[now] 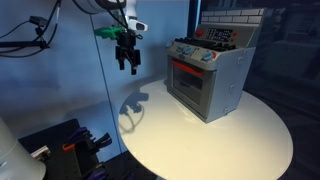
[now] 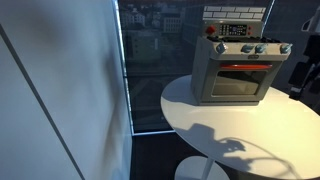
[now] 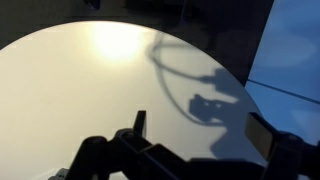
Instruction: Turn the right knob anticlockwise
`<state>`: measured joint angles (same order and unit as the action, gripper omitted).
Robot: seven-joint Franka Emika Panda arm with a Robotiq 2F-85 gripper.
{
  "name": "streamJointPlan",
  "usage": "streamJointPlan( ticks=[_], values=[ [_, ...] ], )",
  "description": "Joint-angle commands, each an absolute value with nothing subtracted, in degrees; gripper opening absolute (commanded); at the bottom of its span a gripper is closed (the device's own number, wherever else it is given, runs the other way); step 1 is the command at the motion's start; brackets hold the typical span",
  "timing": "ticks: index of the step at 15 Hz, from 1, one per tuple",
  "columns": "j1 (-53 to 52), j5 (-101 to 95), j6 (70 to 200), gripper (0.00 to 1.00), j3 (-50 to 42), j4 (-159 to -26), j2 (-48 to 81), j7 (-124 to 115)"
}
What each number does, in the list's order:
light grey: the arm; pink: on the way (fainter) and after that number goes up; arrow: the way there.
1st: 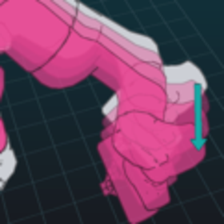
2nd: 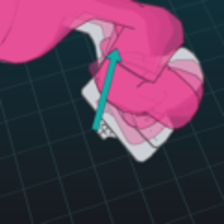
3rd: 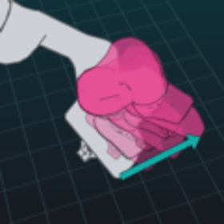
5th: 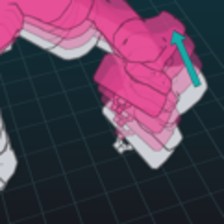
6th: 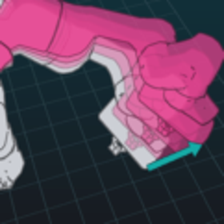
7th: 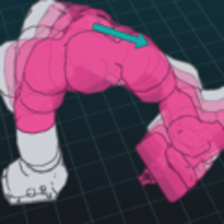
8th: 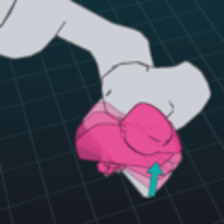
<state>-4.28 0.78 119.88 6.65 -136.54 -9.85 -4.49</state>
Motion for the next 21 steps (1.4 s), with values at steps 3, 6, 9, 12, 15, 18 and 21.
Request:
streamJointPlan(
  ticks=[3, 6, 9, 12, 15, 18, 21],
  values=[
    [-4.3, 0.6, 119.5, 1.00, 6.0, -134.4, -10.9, -4.8],
    [-4.2, 0.8, 119.6, 1.00, 5.7, -132.9, -11.6, -4.8],
    [-3.9, 0.9, 119.7, 1.00, 5.1, -131.2, -12.4, -4.9],
    [-3.4, 1.4, 120.4, 1.00, 4.2, -129.6, -13.5, -5.2],
    [-2.5, 1.9, 122.1, 1.00, 3.1, -128.4, -14.5, -5.7],
    [-1.2, 2.5, 125.2, 1.00, 1.9, -128.1, -15.3, -6.9],
    [0.1, 3.3, 129.7, 1.00, 0.8, -128.5, -15.6, -8.7]
  ],
)
